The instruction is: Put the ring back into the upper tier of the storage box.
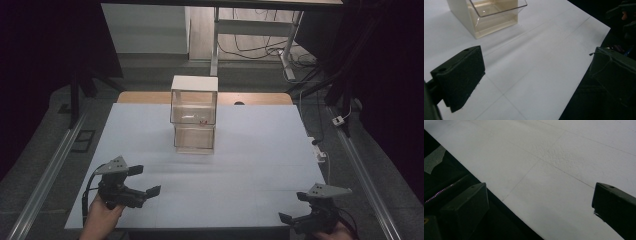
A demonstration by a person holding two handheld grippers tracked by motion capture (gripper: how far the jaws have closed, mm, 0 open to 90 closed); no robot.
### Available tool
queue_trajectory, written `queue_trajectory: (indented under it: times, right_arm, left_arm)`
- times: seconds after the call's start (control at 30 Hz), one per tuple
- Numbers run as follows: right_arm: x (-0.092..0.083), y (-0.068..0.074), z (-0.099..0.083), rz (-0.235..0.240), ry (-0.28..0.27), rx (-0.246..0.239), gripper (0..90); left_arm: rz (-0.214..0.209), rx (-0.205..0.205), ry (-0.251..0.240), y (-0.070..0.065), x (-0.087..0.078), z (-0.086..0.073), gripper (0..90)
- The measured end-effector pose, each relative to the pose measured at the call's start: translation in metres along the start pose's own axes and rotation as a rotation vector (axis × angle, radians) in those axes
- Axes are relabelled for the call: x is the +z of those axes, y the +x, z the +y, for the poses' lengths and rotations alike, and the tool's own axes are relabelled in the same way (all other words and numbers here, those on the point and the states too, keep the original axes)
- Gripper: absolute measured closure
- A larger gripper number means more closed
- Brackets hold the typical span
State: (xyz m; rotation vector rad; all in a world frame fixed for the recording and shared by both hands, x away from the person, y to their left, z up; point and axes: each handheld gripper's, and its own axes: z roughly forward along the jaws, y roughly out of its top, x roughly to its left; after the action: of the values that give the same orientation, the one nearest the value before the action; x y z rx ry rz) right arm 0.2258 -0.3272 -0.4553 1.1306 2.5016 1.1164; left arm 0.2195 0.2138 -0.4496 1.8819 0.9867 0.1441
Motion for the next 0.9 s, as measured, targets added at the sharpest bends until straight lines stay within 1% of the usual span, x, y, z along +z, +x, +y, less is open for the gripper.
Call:
queue_trajectory:
  times: [0.2,0.4,0.53,0.67,0.77,0.87,0.9]
  right_arm:
    - [0.0,0.0,0.0,-0.001,-0.001,-0.001,0.5]
    - [0.0,0.0,0.0,-0.004,0.0,0.001,0.6]
    - [0.0,0.0,0.0,-0.005,0.0,0.001,0.5]
    - [0.0,0.0,0.0,-0.005,0.002,0.001,0.5]
    - [0.0,0.0,0.0,-0.006,0.002,0.0,0.6]
    - [0.001,0.0,0.0,-0.005,0.003,0.001,0.5]
    - [0.0,0.0,0.0,-0.005,0.003,0.001,0.5]
  left_arm:
    - [0.021,-0.032,-0.001,0.002,-0.016,-0.017,0.0]
    - [0.044,-0.074,-0.017,0.006,-0.032,-0.034,0.0]
    - [0.06,-0.098,-0.02,0.008,-0.041,-0.044,0.0]
    - [0.074,-0.123,-0.016,0.01,-0.046,-0.054,0.0]
    - [0.076,-0.141,-0.009,0.012,-0.048,-0.061,0.0]
    - [0.087,-0.149,0.01,0.012,-0.049,-0.065,0.0]
    - [0.09,-0.149,0.007,0.011,-0.05,-0.066,0.0]
